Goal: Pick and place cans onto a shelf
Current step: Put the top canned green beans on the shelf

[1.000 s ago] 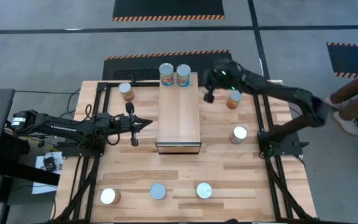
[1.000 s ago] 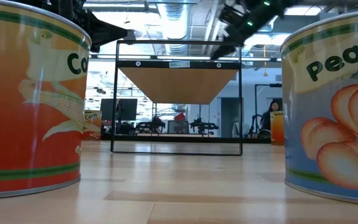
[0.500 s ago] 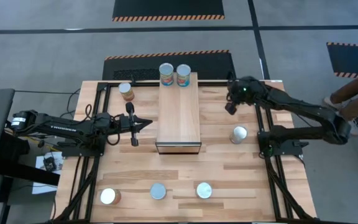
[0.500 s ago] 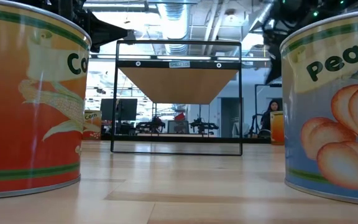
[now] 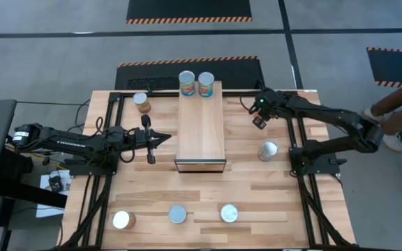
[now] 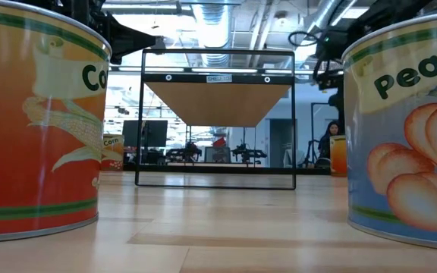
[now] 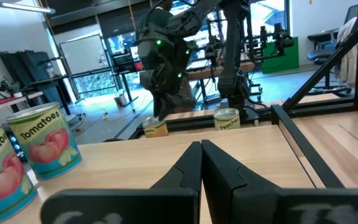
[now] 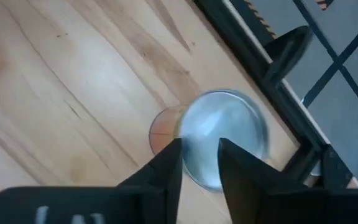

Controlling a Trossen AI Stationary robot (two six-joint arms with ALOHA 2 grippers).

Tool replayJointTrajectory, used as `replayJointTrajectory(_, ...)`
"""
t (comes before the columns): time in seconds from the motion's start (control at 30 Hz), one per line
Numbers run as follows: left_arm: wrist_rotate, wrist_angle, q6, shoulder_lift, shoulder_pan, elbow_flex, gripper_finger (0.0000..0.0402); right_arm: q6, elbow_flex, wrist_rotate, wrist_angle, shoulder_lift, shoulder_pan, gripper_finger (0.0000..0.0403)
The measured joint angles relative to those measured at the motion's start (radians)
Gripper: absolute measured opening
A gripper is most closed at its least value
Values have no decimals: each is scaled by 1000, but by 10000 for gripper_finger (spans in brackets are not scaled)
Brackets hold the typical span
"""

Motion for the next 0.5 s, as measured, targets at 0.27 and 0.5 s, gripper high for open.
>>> replayJointTrajectory(0.27, 0, -7, 0, 0, 0, 0, 0, -19, 0, 49, 50, 109, 1, 167)
replayJointTrajectory(0.5, 0, -7, 0, 0, 0, 0, 0, -58, 3, 99, 77, 146, 1, 108)
